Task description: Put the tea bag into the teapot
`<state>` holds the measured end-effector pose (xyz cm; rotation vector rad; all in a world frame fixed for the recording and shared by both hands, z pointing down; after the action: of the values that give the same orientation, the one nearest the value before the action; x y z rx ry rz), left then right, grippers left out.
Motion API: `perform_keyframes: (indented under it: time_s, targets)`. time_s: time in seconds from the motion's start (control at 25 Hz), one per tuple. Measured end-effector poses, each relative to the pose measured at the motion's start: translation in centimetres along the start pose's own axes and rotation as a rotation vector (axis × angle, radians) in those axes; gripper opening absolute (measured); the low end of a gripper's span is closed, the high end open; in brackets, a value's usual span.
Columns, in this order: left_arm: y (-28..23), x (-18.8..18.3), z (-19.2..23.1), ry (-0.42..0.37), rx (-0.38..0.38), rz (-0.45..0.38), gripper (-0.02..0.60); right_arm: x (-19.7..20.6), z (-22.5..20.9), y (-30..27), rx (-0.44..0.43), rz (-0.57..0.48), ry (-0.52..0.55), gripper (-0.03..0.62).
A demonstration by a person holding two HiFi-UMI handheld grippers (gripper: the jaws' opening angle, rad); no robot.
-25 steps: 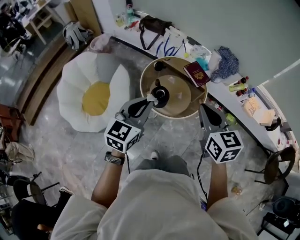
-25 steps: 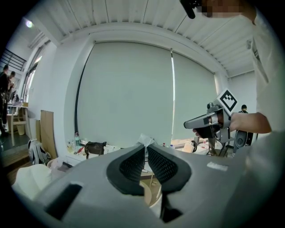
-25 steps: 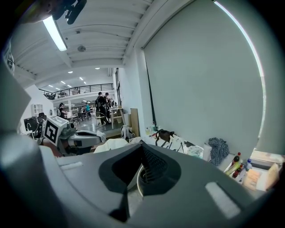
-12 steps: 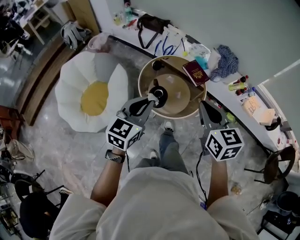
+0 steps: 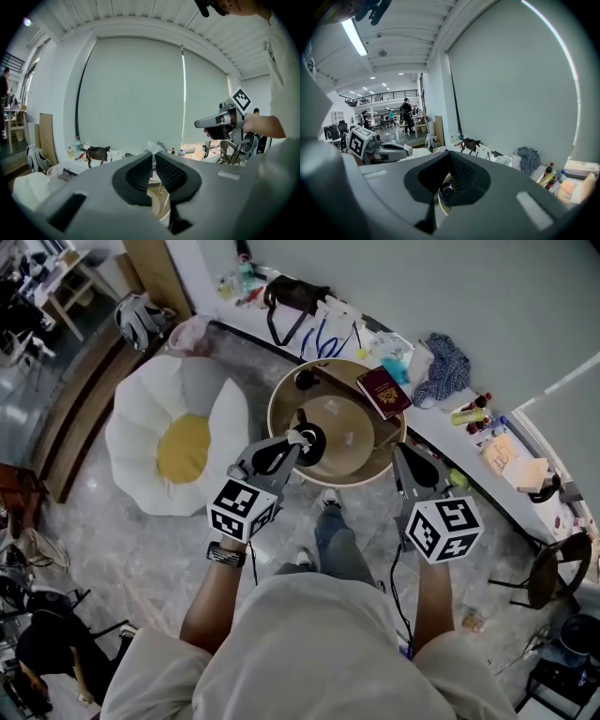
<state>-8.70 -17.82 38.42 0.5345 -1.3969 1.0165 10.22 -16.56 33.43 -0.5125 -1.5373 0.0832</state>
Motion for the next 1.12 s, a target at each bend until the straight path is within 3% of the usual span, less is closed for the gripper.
perform_keyframes:
  time_s: [0.4,1.12]
  targets:
    - [-1.8,1.1,2.7,-0.005,-0.030,0.039,0.023,2.0,-1.1,-2.2,-0.011,0.060,-0.011,0.005]
    - [-8.0,7.9,9.9,0.109,-0.019,0.155,0.023,6.3,-3.4,-8.1,-0.014,0.209,-0.025,0.005]
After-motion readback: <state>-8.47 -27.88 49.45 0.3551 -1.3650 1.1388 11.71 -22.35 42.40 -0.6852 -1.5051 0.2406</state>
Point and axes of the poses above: the fingertips, and each gripper's own axes: y backward along the fingers, z to its left, x out of its underside, the point moved 2 cm from there along y, backward along the fingers, and after that the axes turned 14 degrees about x, right-handed, at the moved point
